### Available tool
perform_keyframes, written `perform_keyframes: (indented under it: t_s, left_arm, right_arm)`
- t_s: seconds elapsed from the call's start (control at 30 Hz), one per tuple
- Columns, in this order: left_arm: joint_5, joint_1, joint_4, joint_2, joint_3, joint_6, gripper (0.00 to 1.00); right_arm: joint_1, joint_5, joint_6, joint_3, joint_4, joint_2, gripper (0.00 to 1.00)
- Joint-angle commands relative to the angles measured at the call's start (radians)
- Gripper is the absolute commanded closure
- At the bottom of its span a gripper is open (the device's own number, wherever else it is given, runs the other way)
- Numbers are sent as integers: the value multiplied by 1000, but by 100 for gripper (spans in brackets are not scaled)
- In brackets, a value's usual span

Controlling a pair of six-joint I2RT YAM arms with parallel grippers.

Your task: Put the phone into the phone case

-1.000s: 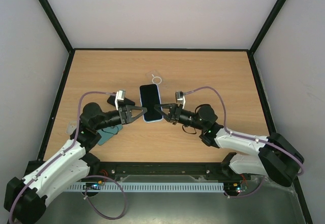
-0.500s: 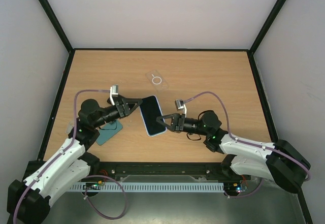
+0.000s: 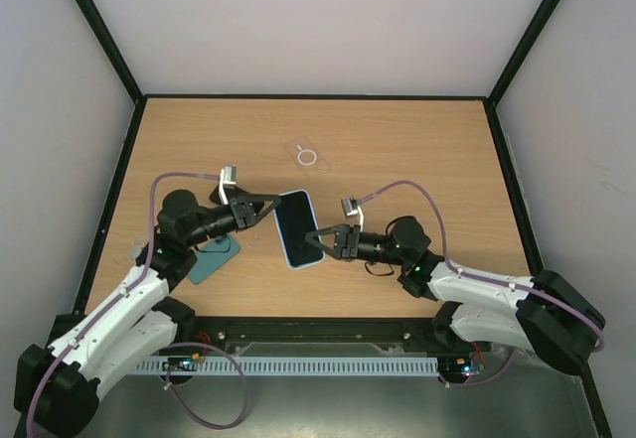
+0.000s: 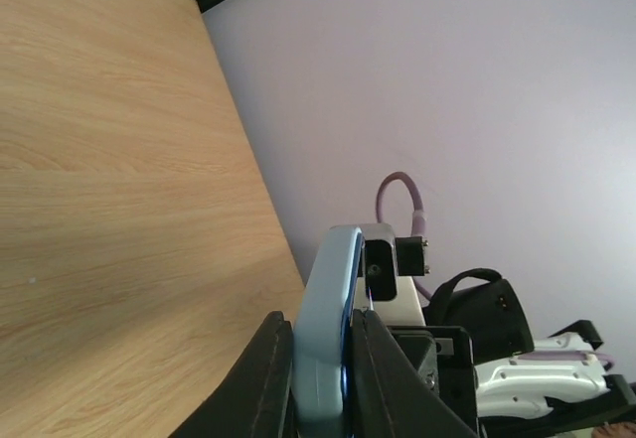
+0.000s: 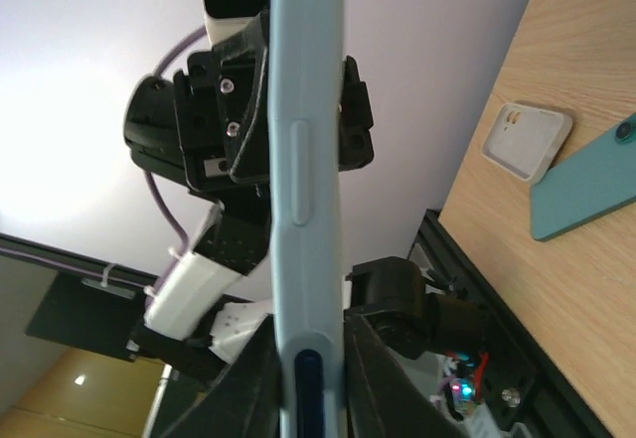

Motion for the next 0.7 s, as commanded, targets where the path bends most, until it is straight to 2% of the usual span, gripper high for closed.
perform_keyframes:
  t_s: [0.0,0.07,0.17,0.23,0.27,0.37,0.5,0.57,0.67]
  left_arm:
    - [4,6,-94,32,55,88,97]
    - [13,7,-114,40,63,97,97]
    - [23,7,-139,42,74,102,97]
    - [34,7,-141,43,77,98,97]
    - [47,8,-135,43,77,90,92]
    - [73,8,-109,42,70,55,66]
    - [104,8,-67,43,42,26,54]
    - [114,8,-37,45,20,9,56]
    - [117,8,-16,68,8,8,73]
  right_arm:
    - [8,-7,-2,6,65,2,82]
    - [7,7,-1,5,61,2,82]
    - [7,36,2,3,55,-6,90]
    - [7,56,-6,1,47,-16,92]
    - [7,65,-11,1,43,-20,92]
    - [8,85,-5,-1,53,-30,93]
    - [7,120,-6,-1,47,-39,93]
    - [7,135,-9,1,44,-39,93]
    - [7,142,-11,11,44,-27,93]
